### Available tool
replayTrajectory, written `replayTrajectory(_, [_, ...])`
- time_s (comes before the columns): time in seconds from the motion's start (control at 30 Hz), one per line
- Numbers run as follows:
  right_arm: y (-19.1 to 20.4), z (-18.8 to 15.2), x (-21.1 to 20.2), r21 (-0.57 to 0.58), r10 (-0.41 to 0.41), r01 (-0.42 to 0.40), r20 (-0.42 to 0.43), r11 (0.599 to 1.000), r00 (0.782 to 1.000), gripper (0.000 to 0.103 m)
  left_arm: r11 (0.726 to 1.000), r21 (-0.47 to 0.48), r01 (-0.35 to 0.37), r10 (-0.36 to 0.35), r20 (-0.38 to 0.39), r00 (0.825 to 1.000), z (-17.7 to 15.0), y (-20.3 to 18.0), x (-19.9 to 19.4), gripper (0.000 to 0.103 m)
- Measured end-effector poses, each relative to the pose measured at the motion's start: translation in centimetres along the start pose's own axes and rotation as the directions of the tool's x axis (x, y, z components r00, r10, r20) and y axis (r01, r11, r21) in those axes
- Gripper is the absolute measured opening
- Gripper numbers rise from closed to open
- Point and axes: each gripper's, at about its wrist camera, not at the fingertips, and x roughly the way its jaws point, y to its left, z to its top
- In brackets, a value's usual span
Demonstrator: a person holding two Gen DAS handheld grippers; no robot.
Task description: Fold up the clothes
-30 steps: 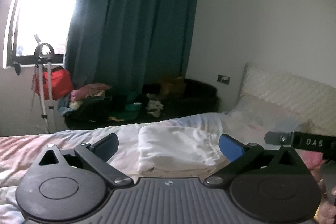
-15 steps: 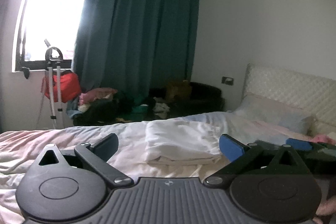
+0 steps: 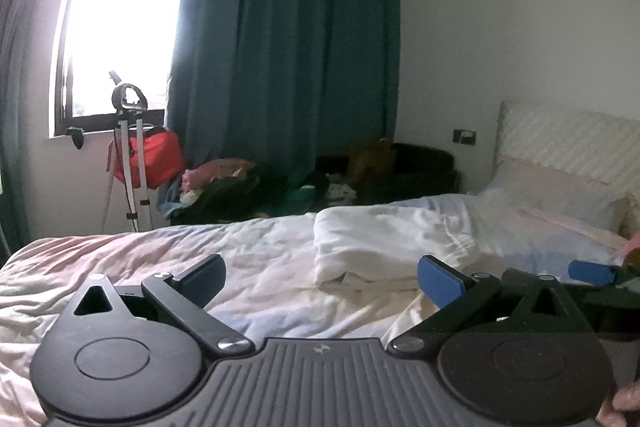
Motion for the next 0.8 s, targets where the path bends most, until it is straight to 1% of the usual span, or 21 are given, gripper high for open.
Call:
replayTrajectory(0.3, [0.5, -0.3, -0.1, -0.025, 0.002, -0.002, -0.01, 1.0, 1.0, 0.092, 0.999, 0.032, 0.016, -0.016, -0.006, 1.0, -0.4, -0.8, -0.1, 0.103])
replayTrajectory(0.43, [0.4, -0.2, 0.0, -0.015, 0.001, -0.001, -0.015, 1.0, 1.0, 0.092, 0.999, 0.047, 0.005, -0.005, -0.002, 1.0, -0.6, -1.2, -0.4, 0.103])
replayTrajectory(0.63, [0.3, 0.0, 0.0, -0.005, -0.007, 0.007, -0.008, 1.0, 1.0, 0.092, 0.999, 0.036, 0.009, -0.009, -0.006, 1.0, -0.8, -1.2, -0.7, 0.103])
replayTrajectory(0.8, [0.3, -0.1, 0.0, -0.007, -0.009, 0.009, -0.014, 1.0, 1.0, 0.092, 1.0, 0.029, -0.002, 0.003, -0.021, 1.0, -1.0, -1.0, -0.5, 0.103])
